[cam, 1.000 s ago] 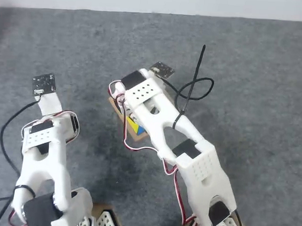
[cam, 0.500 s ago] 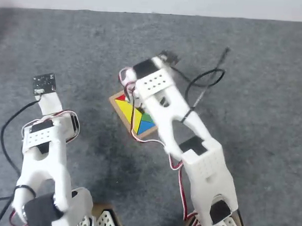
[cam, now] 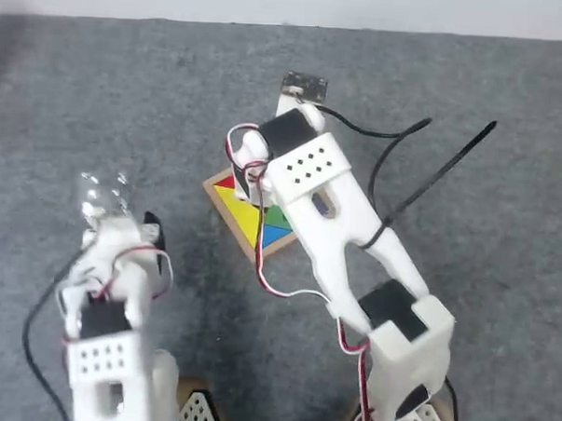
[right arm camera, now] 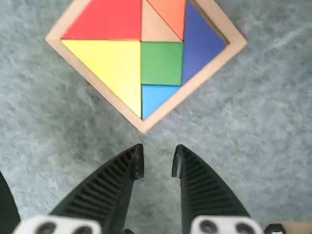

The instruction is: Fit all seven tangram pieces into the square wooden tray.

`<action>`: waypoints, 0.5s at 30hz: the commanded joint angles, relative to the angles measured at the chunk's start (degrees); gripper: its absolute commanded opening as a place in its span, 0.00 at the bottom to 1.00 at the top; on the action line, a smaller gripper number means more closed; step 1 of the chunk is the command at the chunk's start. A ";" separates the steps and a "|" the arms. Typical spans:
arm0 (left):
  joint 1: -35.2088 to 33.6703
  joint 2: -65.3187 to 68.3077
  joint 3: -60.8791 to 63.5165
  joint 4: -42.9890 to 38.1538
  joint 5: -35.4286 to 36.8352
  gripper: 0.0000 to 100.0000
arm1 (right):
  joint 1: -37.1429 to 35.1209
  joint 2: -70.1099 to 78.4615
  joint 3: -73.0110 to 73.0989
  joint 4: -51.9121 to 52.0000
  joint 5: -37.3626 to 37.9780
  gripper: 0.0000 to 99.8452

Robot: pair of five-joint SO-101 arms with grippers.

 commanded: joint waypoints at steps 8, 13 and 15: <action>9.05 -29.71 11.91 5.45 -1.85 0.10 | 0.57 -31.08 30.86 -15.96 6.68 0.10; 10.64 -28.22 13.49 1.67 -1.49 0.10 | 0.66 -49.63 60.13 -36.53 12.92 0.09; 10.81 -27.96 13.49 1.85 -1.49 0.10 | 0.75 -56.92 70.95 -45.32 16.62 0.04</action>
